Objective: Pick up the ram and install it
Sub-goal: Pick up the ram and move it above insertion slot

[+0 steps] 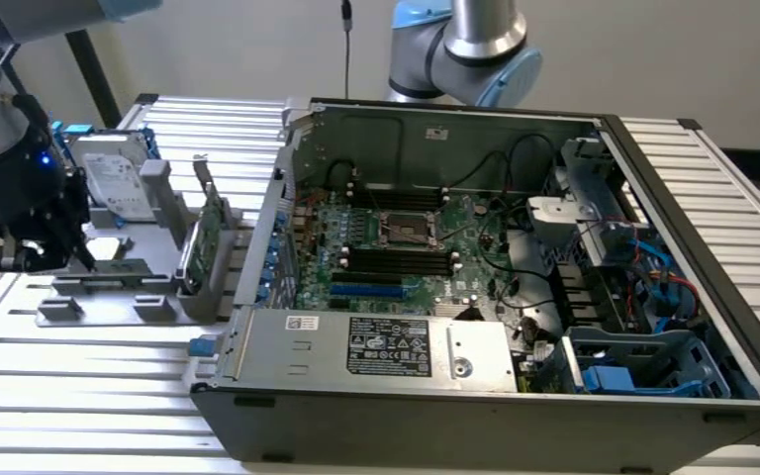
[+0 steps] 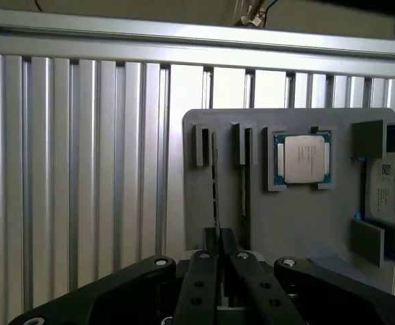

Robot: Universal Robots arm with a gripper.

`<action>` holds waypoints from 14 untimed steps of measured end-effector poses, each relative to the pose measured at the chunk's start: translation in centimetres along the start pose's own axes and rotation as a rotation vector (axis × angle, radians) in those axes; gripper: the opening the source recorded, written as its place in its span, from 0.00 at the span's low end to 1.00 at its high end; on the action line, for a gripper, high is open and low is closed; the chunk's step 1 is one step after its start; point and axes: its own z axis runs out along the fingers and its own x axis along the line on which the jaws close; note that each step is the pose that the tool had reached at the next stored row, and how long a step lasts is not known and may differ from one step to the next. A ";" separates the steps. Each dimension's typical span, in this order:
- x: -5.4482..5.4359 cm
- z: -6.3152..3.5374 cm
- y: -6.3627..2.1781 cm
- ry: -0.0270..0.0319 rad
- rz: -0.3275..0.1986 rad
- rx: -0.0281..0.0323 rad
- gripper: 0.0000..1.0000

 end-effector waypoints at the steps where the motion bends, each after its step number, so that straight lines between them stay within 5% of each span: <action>1: 0.0 -0.48 -0.42 -0.0003 0.000 -0.0013 0.14; 14: -0.4 -6.62 -6.08 -0.0135 -0.005 -0.0128 0.14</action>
